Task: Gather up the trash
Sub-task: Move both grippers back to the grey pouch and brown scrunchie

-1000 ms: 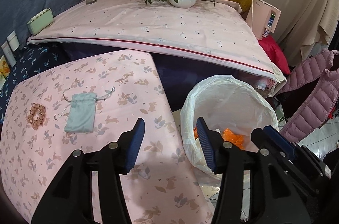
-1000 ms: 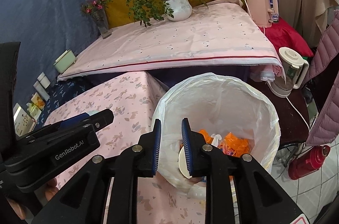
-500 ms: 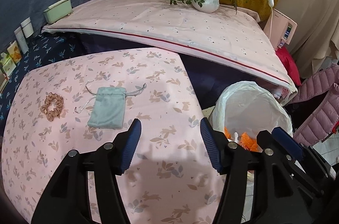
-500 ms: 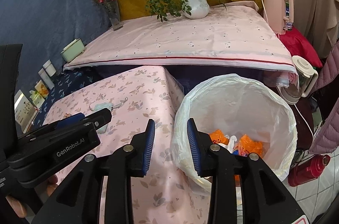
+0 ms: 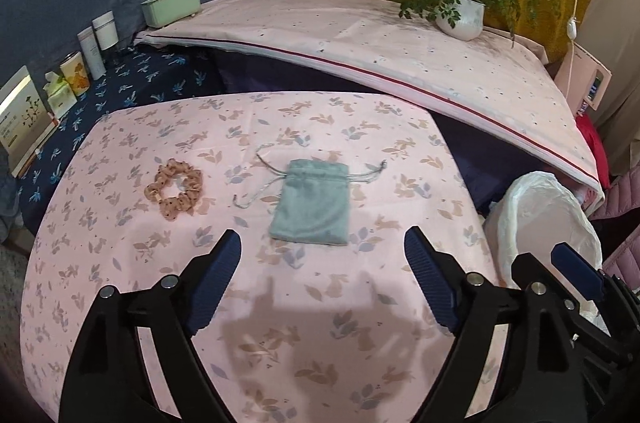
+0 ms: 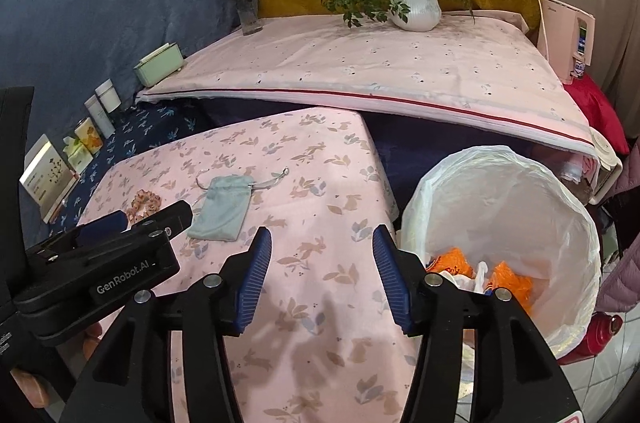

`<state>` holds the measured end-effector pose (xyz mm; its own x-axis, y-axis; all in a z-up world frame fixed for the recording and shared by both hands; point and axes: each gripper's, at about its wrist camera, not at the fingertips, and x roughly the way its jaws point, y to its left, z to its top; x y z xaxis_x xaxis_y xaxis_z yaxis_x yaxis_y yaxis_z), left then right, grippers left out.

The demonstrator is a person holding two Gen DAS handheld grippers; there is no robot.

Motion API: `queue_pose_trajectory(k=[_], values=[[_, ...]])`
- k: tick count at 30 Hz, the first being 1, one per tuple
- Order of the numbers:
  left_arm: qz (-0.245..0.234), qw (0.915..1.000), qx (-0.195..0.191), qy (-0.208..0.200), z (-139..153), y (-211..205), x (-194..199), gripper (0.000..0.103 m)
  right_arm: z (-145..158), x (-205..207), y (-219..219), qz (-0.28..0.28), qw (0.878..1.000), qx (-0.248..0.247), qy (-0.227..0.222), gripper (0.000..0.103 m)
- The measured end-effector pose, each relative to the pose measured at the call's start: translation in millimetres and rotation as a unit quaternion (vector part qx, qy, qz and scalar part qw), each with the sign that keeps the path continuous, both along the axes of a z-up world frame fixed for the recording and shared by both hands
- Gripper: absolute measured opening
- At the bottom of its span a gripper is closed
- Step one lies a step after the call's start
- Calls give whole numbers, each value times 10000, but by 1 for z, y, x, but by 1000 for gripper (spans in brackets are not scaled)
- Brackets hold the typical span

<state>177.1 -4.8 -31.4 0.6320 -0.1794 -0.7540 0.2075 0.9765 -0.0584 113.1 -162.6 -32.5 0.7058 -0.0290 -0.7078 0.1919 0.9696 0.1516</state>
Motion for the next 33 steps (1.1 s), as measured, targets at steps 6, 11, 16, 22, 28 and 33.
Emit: queue_pose_trajectory(k=[6,11,16,22,28,33], values=[[467,9988,-2,130,-15,48,20,84,-12,23,31,241,9996,0,171,53],[819,9963,13,250,-29,89,38,84,-26,45,54,415,9986,33,319,53],[1120,9931,50,355,-43,129,59,84,-42,71,76,567,9971,157,478,53],[1383,9892,-4,488,-58,165,93,84,-64,105,95,628,9956,214,662,53],[1492,9861,-185,704,-78,182,123,82,-88,135,107,603,9942,211,870,53],[1384,9867,-187,837,-94,179,135,66,-99,143,111,593,9944,50,871,53]])
